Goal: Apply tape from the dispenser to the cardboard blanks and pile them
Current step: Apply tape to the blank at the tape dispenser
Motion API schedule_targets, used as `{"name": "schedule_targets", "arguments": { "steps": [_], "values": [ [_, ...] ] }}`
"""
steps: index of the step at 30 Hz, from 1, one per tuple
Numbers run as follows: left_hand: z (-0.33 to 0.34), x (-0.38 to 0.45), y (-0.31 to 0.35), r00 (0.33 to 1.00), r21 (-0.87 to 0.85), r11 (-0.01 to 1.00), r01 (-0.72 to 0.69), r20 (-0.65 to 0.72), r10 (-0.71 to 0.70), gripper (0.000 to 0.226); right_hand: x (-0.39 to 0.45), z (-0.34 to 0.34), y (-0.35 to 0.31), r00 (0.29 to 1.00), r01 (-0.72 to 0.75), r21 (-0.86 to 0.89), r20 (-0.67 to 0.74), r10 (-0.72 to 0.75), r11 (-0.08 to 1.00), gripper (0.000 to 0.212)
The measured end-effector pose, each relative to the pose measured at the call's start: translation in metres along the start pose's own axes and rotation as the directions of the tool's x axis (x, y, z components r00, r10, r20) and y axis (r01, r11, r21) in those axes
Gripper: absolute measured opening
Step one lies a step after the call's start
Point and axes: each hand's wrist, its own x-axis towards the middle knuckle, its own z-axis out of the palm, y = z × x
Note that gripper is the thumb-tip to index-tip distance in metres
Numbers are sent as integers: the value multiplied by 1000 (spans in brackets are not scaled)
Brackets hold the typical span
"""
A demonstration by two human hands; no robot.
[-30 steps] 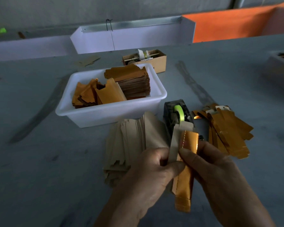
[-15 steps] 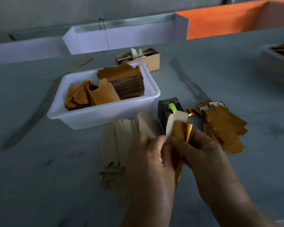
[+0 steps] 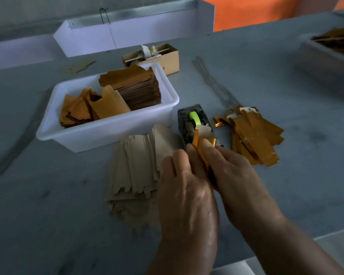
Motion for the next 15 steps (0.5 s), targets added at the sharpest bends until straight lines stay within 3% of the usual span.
{"name": "schedule_targets", "arguments": {
  "steps": [3,5,7,8,10,12,15],
  "values": [
    [-3,-1,2,992,194,979,62,92,-81,41,4,3,-2,999,37,-33,-14,-38,999,35],
    [-8,-1,1,990,43,994,96,104,-100,52,7,2,-2,999,21,-19,-26,-22,1000,30],
    [-13,3,-2,969,-227,942,245,75,-234,47,9,2,-3,999,13,-10,-29,-13,1000,27],
    [-15,4,-4,938,-355,870,344,91,-334,40,9,3,-3,999,24,-24,-30,-25,999,26],
    [-17,6,-11,828,-529,644,553,259,-498,26,11,3,-1,997,60,-51,-39,-62,997,25],
    [-20,9,-18,714,-598,408,690,467,-522,12,12,2,1,996,81,-75,-32,-84,994,26],
    [-27,13,-26,639,-608,246,755,596,-487,5,16,-2,-1,995,98,-164,49,-91,982,28]
  ]
}}
